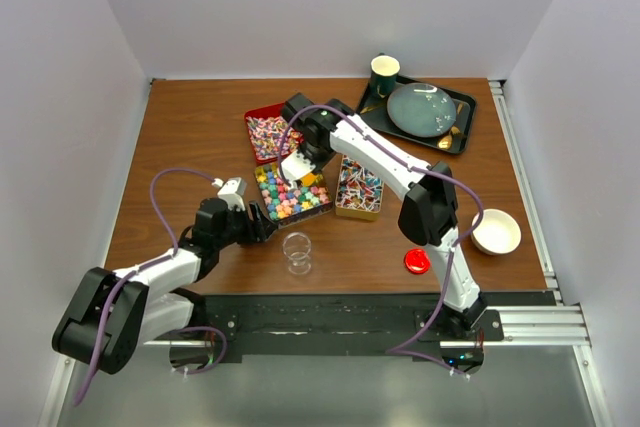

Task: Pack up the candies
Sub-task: Scoop the fake candies from the storage box.

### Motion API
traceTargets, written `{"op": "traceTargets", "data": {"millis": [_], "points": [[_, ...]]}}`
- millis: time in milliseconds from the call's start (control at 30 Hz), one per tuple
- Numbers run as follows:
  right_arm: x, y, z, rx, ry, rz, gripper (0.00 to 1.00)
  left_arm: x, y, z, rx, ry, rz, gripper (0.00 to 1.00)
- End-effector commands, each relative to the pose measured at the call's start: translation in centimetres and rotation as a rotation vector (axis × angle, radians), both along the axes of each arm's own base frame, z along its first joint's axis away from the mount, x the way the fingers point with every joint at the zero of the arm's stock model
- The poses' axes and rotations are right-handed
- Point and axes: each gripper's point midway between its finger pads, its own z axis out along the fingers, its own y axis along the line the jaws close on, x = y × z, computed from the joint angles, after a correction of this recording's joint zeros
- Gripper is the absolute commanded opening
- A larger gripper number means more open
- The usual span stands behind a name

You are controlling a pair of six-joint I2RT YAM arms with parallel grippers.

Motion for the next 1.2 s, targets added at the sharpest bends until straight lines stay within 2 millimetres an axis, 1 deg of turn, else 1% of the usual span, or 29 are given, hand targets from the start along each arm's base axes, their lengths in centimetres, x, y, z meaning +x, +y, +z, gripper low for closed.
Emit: {"op": "traceTargets", "data": {"millis": [0,133,267,400,533,633,667,700,800,833,900,933,967,1000,1033,1067,1100,1167], "points": [[-3.0,-2.1,-2.5,-0.088,0.154,-0.059,0.00,0.2,0.9,-0.6,0.033,-0.008,0.041,0.63],[-3.9,-1.7,-3.6,-0.049,0.208,-0.105,0.00,0.2,0.9,-0.6,0.031,-0.012,0.045,0.62],[-4.3,-1.5,-5.0,-0.045,0.217,-0.151,0.00,0.2,0.8,-0.6,0.029,-0.011,0.041,0.62],[-5.1,-0.3,-5.8,-0.021,0.234,-0.169,0.00,0.2,0.8,-0.7,0.032,-0.008,0.036,0.62],[-6.1,1.4,-6.7,0.016,0.249,-0.183,0.00,0.6,0.8,-0.6,0.032,-0.016,0.046,0.62],[-6.9,2.6,-7.7,0.047,0.278,-0.208,0.00,0.8,0.8,-0.7,0.034,-0.014,0.050,0.62],[-7.3,3.0,-8.4,0.053,0.298,-0.221,0.00,0.8,0.8,-0.7,0.036,-0.012,0.052,0.62],[-7.4,3.3,-8.5,0.064,0.307,-0.232,0.00,0.9,0.8,-0.7,0.037,-0.011,0.051,0.62],[-8.4,3.8,-9.6,0.101,0.364,-0.301,0.00,1.0,0.9,-0.6,0.043,-0.016,0.053,0.61],[-8.4,3.5,-9.7,0.109,0.367,-0.340,0.00,1.1,0.9,-0.7,0.048,-0.015,0.054,0.61],[-9.3,4.1,-10.0,0.172,0.427,-0.372,0.00,1.2,1.0,-0.5,0.050,-0.022,0.059,0.62],[-9.2,3.8,-10.1,0.195,0.443,-0.405,0.00,1.3,1.1,-0.4,0.052,-0.025,0.062,0.62],[-9.5,3.9,-10.2,0.221,0.465,-0.415,0.00,1.5,1.1,-0.1,0.052,-0.030,0.065,0.62],[-9.4,4.1,-10.7,0.260,0.475,-0.427,0.00,1.6,1.1,0.1,0.052,-0.036,0.065,0.62],[-9.7,4.3,-10.1,0.315,0.508,-0.441,0.00,1.7,1.2,0.3,0.054,-0.042,0.069,0.63],[-9.8,4.3,-10.1,0.333,0.521,-0.444,0.00,2.0,1.3,0.7,0.051,-0.052,0.070,0.63],[-10.1,4.2,-10.5,0.340,0.537,-0.446,0.00,2.0,1.2,1.2,0.046,-0.060,0.060,0.63],[-10.6,4.4,-10.3,0.373,0.570,-0.439,0.00,2.7,1.3,2.3,0.035,-0.083,0.053,0.65]]}}
